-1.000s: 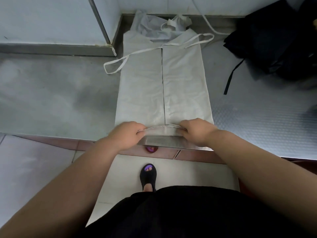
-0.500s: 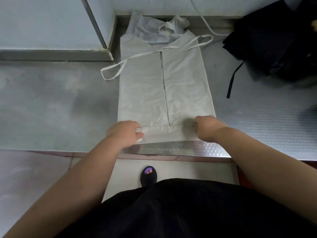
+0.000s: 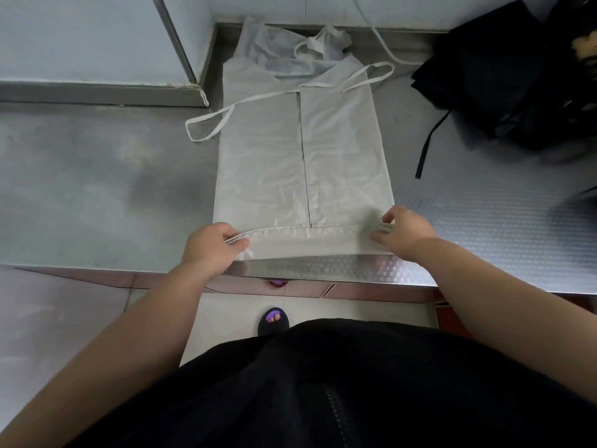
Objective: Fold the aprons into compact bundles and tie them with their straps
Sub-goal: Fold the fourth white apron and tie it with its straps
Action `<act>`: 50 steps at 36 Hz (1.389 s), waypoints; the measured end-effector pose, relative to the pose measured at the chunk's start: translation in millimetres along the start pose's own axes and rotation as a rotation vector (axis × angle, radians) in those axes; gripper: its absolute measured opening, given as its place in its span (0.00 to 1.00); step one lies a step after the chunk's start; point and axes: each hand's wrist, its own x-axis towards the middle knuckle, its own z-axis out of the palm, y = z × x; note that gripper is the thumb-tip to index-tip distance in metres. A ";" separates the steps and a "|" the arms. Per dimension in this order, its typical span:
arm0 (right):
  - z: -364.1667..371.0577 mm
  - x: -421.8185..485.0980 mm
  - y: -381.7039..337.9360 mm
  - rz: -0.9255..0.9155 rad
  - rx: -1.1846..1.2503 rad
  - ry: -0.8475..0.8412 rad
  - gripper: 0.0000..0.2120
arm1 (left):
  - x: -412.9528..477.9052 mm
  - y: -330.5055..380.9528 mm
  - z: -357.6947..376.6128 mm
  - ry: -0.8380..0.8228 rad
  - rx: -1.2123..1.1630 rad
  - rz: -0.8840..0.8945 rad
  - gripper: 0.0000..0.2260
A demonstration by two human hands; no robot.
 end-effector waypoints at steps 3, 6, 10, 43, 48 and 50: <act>0.9 2.0 4.1 0.003 0.013 0.016 0.19 | -2.0 1.8 1.7 0.026 0.002 -0.042 0.07; 0.7 3.8 7.3 0.017 0.035 0.002 0.17 | -1.7 2.3 2.0 0.032 0.026 -0.048 0.09; 4.1 6.1 12.1 0.025 -0.041 0.013 0.18 | -0.1 1.2 0.2 0.005 0.038 -0.057 0.08; 2.5 4.7 -4.1 -0.426 -0.555 -0.109 0.16 | 5.4 6.1 -1.3 -0.093 0.330 0.504 0.17; -8.1 12.0 -1.5 -0.384 -0.594 -0.138 0.16 | 17.4 8.7 -14.5 -0.151 0.169 0.365 0.14; -13.0 15.9 -1.6 -0.316 -0.450 -0.098 0.12 | 21.6 6.8 -20.2 -0.156 0.021 0.284 0.10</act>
